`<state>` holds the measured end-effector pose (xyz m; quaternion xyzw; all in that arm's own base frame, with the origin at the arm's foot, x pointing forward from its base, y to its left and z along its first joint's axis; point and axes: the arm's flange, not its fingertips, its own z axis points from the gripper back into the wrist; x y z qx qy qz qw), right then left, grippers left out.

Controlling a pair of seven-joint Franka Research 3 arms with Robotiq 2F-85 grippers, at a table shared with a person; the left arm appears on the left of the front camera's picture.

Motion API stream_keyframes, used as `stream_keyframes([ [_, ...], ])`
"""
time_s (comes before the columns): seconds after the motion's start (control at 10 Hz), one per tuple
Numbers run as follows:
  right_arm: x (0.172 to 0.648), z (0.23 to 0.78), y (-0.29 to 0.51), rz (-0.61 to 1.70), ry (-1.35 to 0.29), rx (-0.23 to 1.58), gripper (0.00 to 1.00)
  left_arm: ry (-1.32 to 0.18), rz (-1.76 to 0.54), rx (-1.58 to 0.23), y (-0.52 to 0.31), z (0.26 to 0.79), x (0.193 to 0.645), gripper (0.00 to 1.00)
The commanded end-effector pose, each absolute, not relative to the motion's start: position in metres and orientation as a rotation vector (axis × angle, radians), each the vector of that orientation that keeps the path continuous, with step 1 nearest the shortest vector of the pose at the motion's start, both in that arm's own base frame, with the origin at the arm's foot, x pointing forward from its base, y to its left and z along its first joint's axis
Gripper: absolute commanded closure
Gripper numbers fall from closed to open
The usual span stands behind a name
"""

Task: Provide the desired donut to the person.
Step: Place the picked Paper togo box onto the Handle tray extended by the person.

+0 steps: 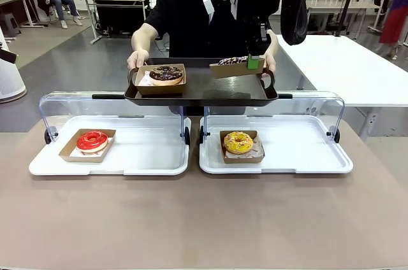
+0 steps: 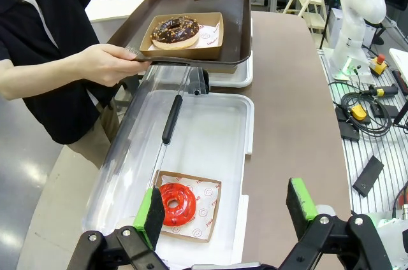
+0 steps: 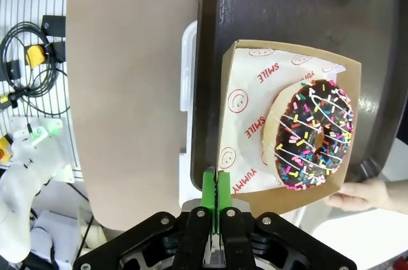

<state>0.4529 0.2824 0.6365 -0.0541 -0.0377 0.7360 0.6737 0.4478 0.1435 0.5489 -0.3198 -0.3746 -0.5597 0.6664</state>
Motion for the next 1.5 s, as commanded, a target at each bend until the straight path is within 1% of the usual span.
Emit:
stream_keyframes([
  [0.0, 0.454, 0.626, 0.289, 1.658, -0.088, -0.144, 0.98, -0.855, -1.264, -0.721, 0.144, 0.55, 0.447, 0.0],
  [0.5, 0.477, 0.592, 0.295, 1.57, -0.117, -0.185, 0.98, -0.855, -1.264, -0.721, 0.144, 0.55, 0.447, 0.0],
  [0.8, 0.493, 0.573, 0.295, 1.551, -0.107, -0.171, 0.98, -0.855, -1.264, -0.721, 0.144, 0.55, 0.447, 0.0],
  [1.1, 0.501, 0.567, 0.295, 1.547, -0.087, -0.139, 0.98, -0.855, -1.264, -0.721, 0.144, 0.55, 0.447, 0.0],
  [1.2, 0.501, 0.567, 0.294, 1.559, -0.085, -0.124, 0.9, -0.855, -1.264, -0.721, 0.144, 0.55, 0.447, 0.0],
  [1.3, 0.501, 0.568, 0.295, 1.566, -0.086, -0.119, 0.39, -0.855, -1.264, -0.721, 0.144, 0.55, 0.447, 0.0],
  [1.4, 0.5, 0.569, 0.295, 1.567, -0.088, -0.12, 0.3, -0.855, -1.264, -0.721, 0.144, 0.55, 0.447, 0.0],
])
